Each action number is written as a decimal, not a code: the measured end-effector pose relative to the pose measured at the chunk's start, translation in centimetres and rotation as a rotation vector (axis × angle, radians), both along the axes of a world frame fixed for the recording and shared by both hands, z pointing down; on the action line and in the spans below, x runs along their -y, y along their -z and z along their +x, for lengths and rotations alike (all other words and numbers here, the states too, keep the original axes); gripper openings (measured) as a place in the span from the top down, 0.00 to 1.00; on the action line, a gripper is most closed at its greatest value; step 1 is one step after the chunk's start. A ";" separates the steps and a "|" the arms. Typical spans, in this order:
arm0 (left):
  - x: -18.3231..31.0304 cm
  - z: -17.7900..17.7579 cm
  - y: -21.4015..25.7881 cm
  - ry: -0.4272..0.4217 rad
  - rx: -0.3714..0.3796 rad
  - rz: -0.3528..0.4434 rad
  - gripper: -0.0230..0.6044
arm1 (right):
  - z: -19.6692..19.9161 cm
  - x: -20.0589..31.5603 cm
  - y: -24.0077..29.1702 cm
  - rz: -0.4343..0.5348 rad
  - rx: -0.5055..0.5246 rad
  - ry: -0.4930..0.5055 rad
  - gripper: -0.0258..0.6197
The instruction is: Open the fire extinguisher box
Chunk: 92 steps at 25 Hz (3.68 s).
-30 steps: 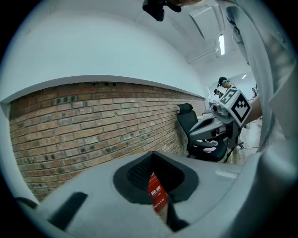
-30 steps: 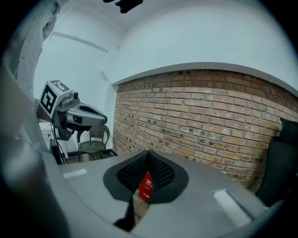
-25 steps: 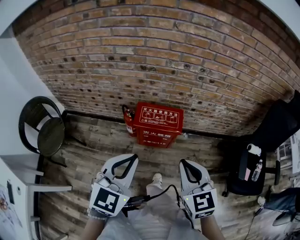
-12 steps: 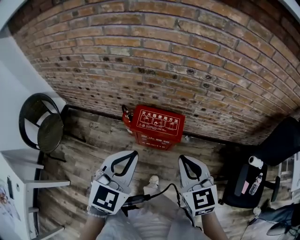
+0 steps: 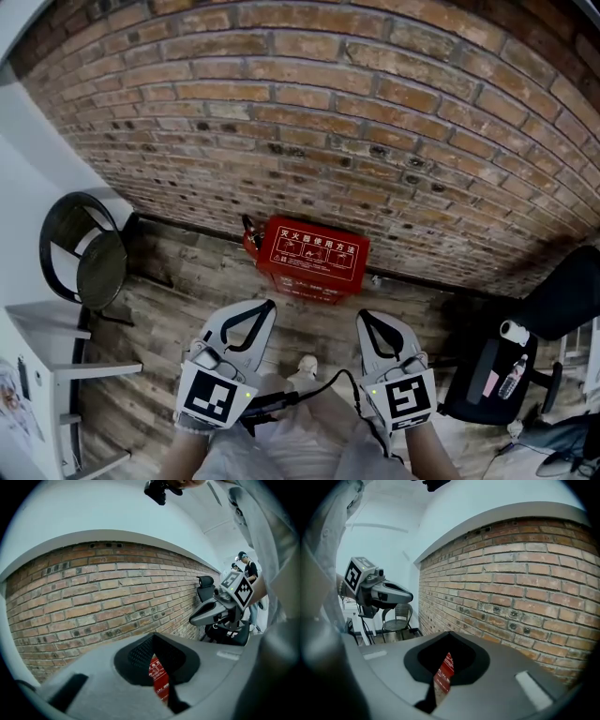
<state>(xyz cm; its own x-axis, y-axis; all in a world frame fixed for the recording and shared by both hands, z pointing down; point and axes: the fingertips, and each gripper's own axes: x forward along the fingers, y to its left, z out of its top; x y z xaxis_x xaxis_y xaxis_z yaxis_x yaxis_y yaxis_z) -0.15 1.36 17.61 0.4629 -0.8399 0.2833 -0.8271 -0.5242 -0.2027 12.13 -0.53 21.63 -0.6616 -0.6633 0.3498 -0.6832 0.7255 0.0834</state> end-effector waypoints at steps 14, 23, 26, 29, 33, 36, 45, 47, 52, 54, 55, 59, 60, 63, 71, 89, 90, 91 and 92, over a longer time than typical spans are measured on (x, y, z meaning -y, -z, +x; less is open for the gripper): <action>2.2 -0.6 -1.5 -0.033 0.029 -0.027 0.96 | -0.4 1.9 -1.8 -0.054 0.035 -0.038 0.95; 5.0 -2.4 -3.9 -0.038 0.036 -0.015 0.96 | -1.9 3.7 -4.4 -0.081 0.036 -0.055 0.95; 5.6 -3.1 -5.5 -0.038 0.040 -0.037 0.96 | -2.8 4.3 -5.9 -0.093 0.046 -0.042 0.95; 6.0 -3.2 -7.7 -0.062 0.031 -0.067 0.96 | -3.9 4.7 -7.9 -0.118 0.056 -0.019 0.95; 6.4 -3.4 -11.4 -0.084 0.018 -0.119 0.96 | -5.0 5.1 -11.5 -0.165 0.043 0.012 0.95; 6.8 -3.4 -14.4 -0.082 -0.008 -0.129 0.97 | -5.6 5.3 -14.9 -0.213 0.023 0.020 0.95; 7.8 -4.4 -24.2 -0.049 -0.021 -0.170 0.97 | -6.6 5.4 -24.2 -0.335 0.001 0.016 0.95; 8.2 -4.7 -26.3 -0.010 -0.046 -0.192 0.97 | -6.5 5.5 -26.0 -0.353 0.000 0.011 0.95; 9.1 -4.5 -31.1 -0.016 -0.046 -0.220 0.97 | -6.6 6.4 -30.4 -0.408 0.037 -0.041 0.95; 9.2 -4.2 -33.1 -0.031 -0.045 -0.240 0.97 | -6.8 6.7 -31.9 -0.432 0.051 -0.046 0.95; 9.2 -4.0 -34.1 -0.037 -0.045 -0.250 0.97 | -7.0 6.9 -32.7 -0.444 0.055 -0.045 0.91; 9.3 -3.6 -38.1 -0.064 -0.033 -0.293 0.97 | -7.5 7.4 -35.7 -0.491 0.067 -0.046 0.83; 9.3 -3.5 -39.1 -0.069 -0.030 -0.303 0.97 | -7.5 7.4 -36.4 -0.504 0.073 -0.047 0.81; 9.6 -3.6 -42.0 -0.066 -0.025 -0.327 0.97 | -7.7 7.7 -38.6 -0.547 0.101 -0.057 0.75; 10.9 -3.5 -47.1 -0.067 -0.017 -0.375 0.96 | -8.0 8.9 -42.7 -0.624 0.195 -0.110 0.67; 12.7 -2.6 -50.4 -0.072 -0.005 -0.405 0.97 | -8.4 11.4 -44.1 -0.660 0.413 -0.222 0.63; 12.8 -2.4 -50.3 -0.077 -0.006 -0.405 0.97 | -8.3 11.4 -44.1 -0.658 0.414 -0.226 0.63; 12.8 -2.3 -50.3 -0.082 -0.006 -0.406 0.97 | -8.3 11.4 -44.0 -0.656 0.414 -0.228 0.64; 12.8 -2.2 -50.3 -0.085 -0.007 -0.406 0.97 | -8.3 11.4 -43.8 -0.653 0.414 -0.227 0.65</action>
<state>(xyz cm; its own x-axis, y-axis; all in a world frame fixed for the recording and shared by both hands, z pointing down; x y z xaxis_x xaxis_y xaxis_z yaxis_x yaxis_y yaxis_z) -2.32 -11.48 67.87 0.5287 -0.6194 0.5804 -0.7781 -0.6268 0.0399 3.85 -11.96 65.46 -0.6962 -0.5436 0.4689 -0.7023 0.3804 -0.6017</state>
